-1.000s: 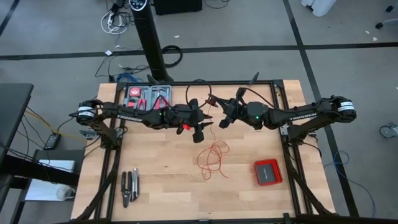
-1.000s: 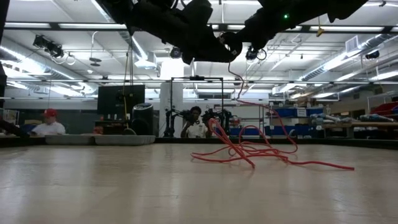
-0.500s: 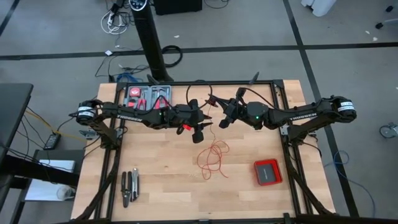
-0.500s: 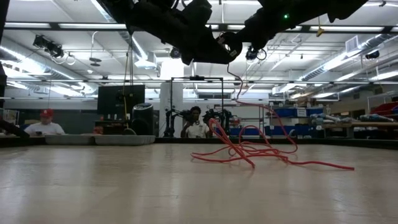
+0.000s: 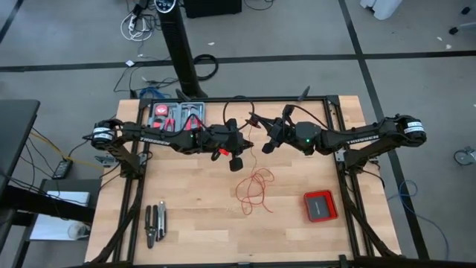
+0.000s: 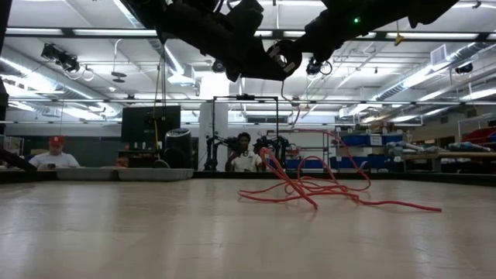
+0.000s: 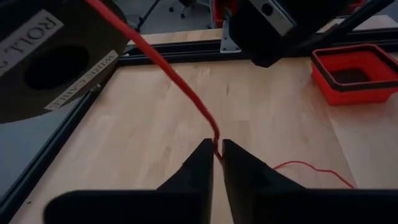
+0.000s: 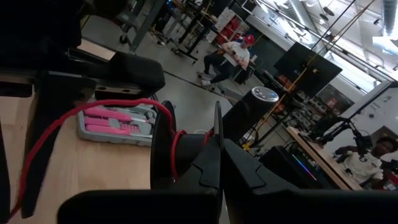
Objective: Coil cords
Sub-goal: Coil the red wire onto the spool
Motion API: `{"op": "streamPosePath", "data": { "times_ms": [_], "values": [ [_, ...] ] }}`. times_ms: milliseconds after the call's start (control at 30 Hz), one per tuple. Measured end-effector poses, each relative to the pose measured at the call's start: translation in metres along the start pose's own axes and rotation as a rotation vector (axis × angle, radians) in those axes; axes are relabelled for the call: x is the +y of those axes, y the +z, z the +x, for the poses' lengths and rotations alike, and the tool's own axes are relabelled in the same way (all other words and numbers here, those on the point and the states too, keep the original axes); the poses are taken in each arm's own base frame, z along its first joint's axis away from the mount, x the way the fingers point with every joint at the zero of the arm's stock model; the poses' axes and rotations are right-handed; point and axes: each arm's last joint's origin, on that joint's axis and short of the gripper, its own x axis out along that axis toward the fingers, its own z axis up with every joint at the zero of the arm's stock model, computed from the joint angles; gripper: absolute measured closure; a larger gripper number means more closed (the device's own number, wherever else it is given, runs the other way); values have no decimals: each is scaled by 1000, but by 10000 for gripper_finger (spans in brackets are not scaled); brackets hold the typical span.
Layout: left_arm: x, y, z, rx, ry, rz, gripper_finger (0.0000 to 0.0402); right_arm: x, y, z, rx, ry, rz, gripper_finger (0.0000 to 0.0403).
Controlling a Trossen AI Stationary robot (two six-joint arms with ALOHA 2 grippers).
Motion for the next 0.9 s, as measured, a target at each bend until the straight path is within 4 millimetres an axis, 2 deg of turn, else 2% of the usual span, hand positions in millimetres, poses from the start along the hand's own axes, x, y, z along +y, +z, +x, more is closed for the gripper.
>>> {"op": "streamPosePath", "data": {
  "times_ms": [100, 900],
  "values": [
    [0, 0, 0, -1, -12, 3, 395, 0, 0, 0, 0, 0, 1, 401],
    [0, 12, -1, -136, -56, -8, 401, -1, 2, 0, -24, -5, 72, 402]
  ]
}}
